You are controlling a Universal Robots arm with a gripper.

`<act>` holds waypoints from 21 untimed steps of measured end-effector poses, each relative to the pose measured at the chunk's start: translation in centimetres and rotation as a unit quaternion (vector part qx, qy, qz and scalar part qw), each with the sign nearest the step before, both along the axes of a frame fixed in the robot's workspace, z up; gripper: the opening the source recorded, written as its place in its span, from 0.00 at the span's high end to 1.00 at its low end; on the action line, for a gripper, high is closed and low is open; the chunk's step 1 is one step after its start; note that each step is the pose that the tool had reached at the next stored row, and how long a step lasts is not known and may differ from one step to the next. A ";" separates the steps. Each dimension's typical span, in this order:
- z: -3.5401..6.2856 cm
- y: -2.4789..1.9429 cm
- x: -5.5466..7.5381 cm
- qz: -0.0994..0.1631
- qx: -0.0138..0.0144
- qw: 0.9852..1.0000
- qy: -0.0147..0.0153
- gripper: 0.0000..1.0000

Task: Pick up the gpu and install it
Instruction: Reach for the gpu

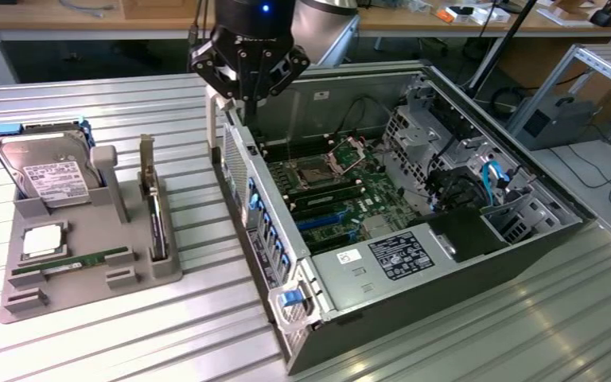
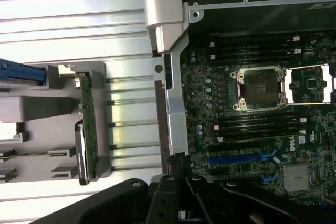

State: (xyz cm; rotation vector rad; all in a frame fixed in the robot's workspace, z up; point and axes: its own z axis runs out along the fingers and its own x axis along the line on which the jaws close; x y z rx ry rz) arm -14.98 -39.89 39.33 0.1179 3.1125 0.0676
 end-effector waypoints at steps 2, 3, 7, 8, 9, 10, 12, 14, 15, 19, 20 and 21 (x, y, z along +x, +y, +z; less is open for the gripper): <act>0.00 0.00 -0.1 0.000 0.000 1.000 0.000 0.89; 0.00 0.00 -0.2 0.000 0.000 1.000 0.000 0.89; 0.00 0.00 -0.3 0.000 0.000 1.000 0.000 0.89; 0.00 0.00 -0.4 0.000 0.000 1.000 0.000 0.89; 0.00 0.00 -0.4 0.000 0.000 1.000 0.000 0.89; 0.00 0.00 -0.4 0.000 0.000 1.000 0.000 0.89; 0.00 0.00 -0.6 0.000 0.000 1.000 0.000 0.89; 0.00 0.00 -0.7 0.000 0.000 1.000 0.000 0.89; 0.00 0.00 -0.7 0.000 0.000 1.000 0.000 0.89; 0.00 0.00 -0.8 0.000 0.000 1.000 0.000 0.89; 0.00 0.00 -0.8 0.000 0.000 1.000 0.000 0.89; 0.00 0.00 -0.9 0.000 0.000 1.000 0.000 0.89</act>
